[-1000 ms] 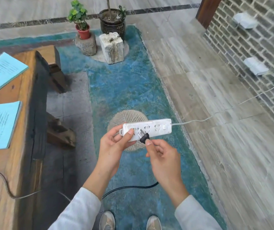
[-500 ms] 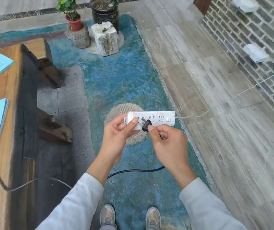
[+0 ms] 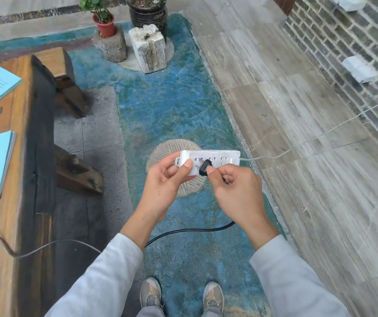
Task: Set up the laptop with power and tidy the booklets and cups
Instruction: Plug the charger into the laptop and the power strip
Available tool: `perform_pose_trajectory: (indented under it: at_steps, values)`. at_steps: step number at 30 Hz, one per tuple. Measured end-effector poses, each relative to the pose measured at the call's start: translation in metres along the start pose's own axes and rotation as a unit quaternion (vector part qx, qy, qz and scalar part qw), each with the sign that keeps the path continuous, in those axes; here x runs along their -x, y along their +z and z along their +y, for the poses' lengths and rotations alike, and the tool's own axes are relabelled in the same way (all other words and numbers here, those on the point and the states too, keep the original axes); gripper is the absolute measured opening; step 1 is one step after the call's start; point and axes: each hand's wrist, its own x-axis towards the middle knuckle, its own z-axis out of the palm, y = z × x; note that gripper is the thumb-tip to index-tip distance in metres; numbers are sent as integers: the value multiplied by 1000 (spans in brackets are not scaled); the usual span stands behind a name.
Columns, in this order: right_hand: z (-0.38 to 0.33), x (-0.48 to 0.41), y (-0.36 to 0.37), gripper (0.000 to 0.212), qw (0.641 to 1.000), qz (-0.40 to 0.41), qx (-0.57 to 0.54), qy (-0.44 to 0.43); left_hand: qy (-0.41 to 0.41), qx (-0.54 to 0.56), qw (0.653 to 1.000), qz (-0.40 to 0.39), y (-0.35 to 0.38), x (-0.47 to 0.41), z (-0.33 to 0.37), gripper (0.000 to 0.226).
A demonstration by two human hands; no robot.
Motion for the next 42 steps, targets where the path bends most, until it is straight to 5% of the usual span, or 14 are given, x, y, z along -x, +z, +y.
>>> perform_pose_trajectory:
  at_steps: [42]
  values:
    - [-4,-10,24,38,996,-88,30,0,31,-80,996,-10,-24,10,-8,25]
